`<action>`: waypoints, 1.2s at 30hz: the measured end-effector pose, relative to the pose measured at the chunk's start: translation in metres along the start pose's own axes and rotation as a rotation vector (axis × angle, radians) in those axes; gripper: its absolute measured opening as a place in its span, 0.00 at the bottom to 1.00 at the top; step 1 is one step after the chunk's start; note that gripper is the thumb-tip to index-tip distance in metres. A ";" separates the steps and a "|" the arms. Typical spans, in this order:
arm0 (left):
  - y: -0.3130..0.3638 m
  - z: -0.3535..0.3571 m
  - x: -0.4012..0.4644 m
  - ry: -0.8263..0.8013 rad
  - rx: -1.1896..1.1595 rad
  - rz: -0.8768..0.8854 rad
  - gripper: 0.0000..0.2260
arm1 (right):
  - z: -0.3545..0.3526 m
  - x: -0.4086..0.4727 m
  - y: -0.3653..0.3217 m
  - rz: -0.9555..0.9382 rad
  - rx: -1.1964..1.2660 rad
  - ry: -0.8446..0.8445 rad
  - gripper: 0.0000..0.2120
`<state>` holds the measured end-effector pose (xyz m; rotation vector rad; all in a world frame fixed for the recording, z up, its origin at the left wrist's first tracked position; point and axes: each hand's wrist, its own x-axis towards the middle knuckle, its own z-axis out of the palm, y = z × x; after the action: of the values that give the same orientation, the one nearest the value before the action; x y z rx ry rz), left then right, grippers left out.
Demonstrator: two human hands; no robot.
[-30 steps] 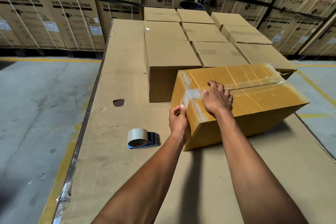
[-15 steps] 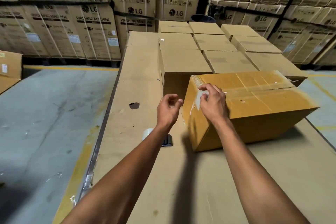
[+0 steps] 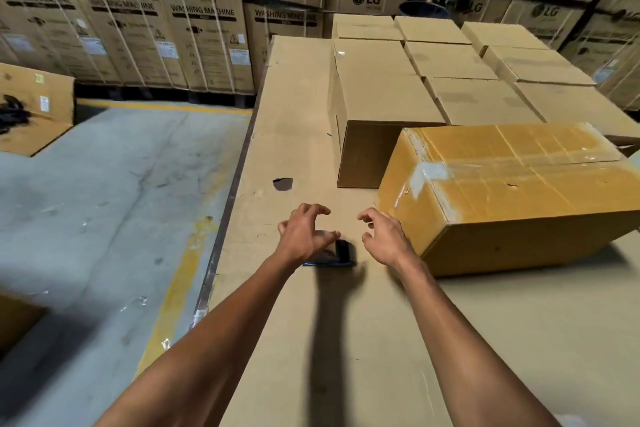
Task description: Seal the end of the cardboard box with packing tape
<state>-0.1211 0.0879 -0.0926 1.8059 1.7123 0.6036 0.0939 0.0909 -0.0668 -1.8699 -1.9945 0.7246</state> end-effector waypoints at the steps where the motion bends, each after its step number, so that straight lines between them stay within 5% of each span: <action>1: -0.006 0.002 0.000 -0.049 0.045 0.014 0.26 | 0.008 0.003 0.007 0.020 -0.006 -0.051 0.20; 9: -0.038 0.026 0.011 -0.233 0.290 0.082 0.36 | 0.058 0.025 0.042 0.149 -0.043 -0.253 0.27; 18: -0.060 0.040 0.022 -0.191 0.088 0.134 0.30 | 0.087 0.042 0.052 0.225 0.034 -0.247 0.32; 36: -0.042 0.003 -0.008 -0.063 -0.168 0.209 0.24 | 0.037 0.006 0.020 0.447 0.386 -0.045 0.13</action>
<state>-0.1501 0.0805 -0.1226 1.8747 1.3989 0.7455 0.0900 0.0914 -0.1091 -2.0740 -1.3340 1.1821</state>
